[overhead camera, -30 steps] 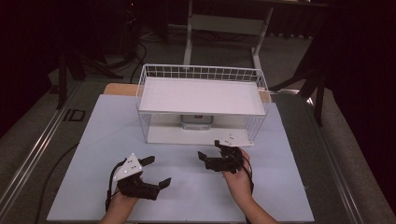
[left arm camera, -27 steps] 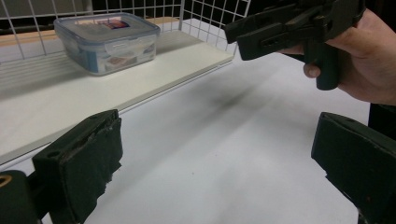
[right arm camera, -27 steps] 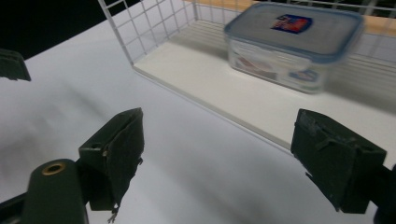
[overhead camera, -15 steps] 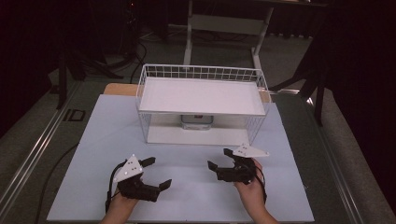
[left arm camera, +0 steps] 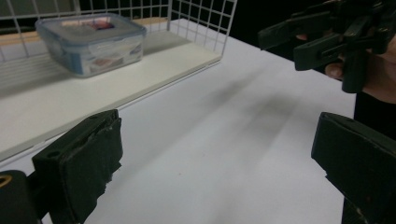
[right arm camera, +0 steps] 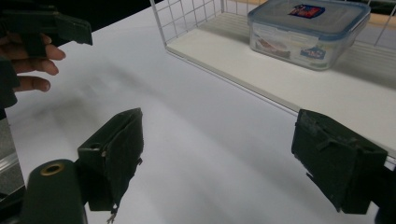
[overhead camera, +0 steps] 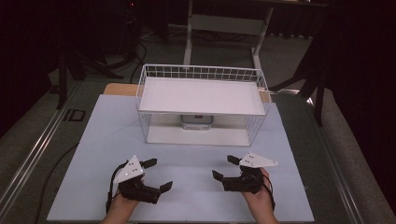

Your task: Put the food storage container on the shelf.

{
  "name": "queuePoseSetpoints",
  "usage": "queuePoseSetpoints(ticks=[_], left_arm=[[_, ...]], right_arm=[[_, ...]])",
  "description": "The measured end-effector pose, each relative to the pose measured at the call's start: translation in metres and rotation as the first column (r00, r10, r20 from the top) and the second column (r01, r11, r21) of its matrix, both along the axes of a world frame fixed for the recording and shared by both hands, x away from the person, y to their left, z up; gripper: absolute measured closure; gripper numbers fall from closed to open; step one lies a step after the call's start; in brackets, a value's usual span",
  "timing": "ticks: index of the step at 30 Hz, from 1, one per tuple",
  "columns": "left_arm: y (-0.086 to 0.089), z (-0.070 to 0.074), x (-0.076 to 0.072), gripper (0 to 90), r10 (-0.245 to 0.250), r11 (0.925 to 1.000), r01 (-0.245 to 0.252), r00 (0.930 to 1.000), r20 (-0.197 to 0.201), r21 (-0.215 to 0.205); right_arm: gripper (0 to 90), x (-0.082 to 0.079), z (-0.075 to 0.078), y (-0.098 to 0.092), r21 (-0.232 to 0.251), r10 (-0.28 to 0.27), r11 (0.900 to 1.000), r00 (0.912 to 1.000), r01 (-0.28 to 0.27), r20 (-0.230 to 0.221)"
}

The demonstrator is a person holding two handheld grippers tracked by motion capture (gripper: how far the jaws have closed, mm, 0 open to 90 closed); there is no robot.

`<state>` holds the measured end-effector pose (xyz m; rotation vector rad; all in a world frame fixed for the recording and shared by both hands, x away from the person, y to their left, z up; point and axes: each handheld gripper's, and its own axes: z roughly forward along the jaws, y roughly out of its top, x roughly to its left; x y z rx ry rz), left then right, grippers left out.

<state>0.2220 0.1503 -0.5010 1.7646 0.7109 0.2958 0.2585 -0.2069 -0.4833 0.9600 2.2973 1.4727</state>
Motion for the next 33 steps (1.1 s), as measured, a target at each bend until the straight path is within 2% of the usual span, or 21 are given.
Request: queuePoseSetpoints(ticks=[5,7,11,13,14,18,23,29,33], left_arm=[[-0.003,-0.001,-0.001,3.1,-0.017,0.9998,0.017,0.9999,-0.003,0.007],[-0.004,-0.002,0.0,3.0,-0.019,0.9998,0.019,0.9998,-0.008,0.004],[-0.005,-0.002,0.0,3.0,-0.027,0.9996,0.027,0.9996,-0.006,0.005],[-0.005,-0.002,0.0,3.0,-0.031,0.9995,0.031,0.9995,-0.001,0.009],[-0.005,-0.002,0.0,3.0,-0.032,0.9994,0.032,0.9995,0.0,0.01],[-0.005,-0.002,0.0,3.0,-0.03,0.9995,0.03,0.9995,-0.002,0.004],[-0.007,-0.002,0.0,3.0,-0.033,0.9994,0.033,0.9994,0.0,0.01],[-0.01,-0.004,0.0,3.0,-0.047,0.9987,0.047,0.9989,-0.003,0.017],[-0.011,-0.006,0.0,3.0,-0.046,0.9988,0.046,0.9989,-0.003,0.016]], right_arm=[[16.4,-0.009,0.002,-0.009,-0.013,0.034,0.999,0.9993,-0.034,0.014],[16.3,-0.009,0.002,-0.012,-0.004,0.045,0.999,0.9989,-0.045,0.013],[16.4,-0.011,0.001,-0.021,0.001,0.036,0.999,0.9993,-0.036,0.01],[16.4,-0.012,0.0,-0.025,-0.003,0.048,0.999,0.9988,-0.048,0.008],[16.4,-0.013,-0.003,-0.029,-0.023,0.047,0.999,0.9989,-0.046,0.01],[16.3,-0.014,-0.007,-0.036,-0.015,0.041,0.999,0.9991,-0.041,0.005],[16.0,-0.007,-0.015,-0.044,0.011,0.063,0.998,0.998,-0.063,0.005],[16.0,-0.002,-0.022,-0.045,-0.014,0.067,0.998,0.9976,-0.067,0.019],[16.0,0.001,-0.027,-0.048,-0.032,0.062,0.998,0.998,-0.062,0.008]])
